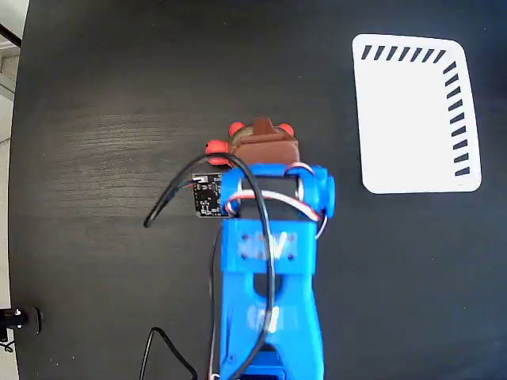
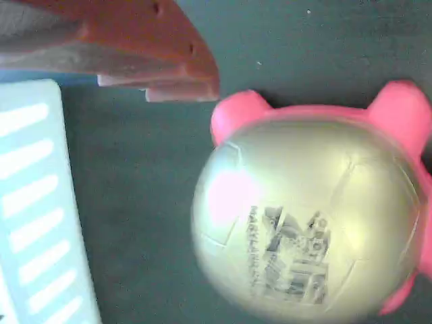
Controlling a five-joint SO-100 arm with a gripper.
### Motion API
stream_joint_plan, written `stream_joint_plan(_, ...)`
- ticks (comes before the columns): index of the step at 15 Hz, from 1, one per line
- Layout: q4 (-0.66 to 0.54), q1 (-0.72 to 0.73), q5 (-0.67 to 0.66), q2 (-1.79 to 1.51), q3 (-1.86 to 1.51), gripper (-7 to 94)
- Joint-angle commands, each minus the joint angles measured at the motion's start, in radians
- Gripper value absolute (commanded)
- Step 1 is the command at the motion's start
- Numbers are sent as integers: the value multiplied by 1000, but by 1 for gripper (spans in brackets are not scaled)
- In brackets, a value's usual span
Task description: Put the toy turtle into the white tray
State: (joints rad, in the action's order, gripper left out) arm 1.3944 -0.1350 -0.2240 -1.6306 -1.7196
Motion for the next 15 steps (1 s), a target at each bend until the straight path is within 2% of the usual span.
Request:
stream_joint_plan(1, 40, -8, -29, 11, 63, 56)
stream_joint_plan(4, 81, 2, -29, 83, 117, 56)
stream_joint_plan(9, 81, 14, 12, 261, 229, 56)
stream_joint_plan(10, 81, 18, 12, 288, 245, 62)
stream_joint_plan(15, 83, 35, 40, 397, 316, 62)
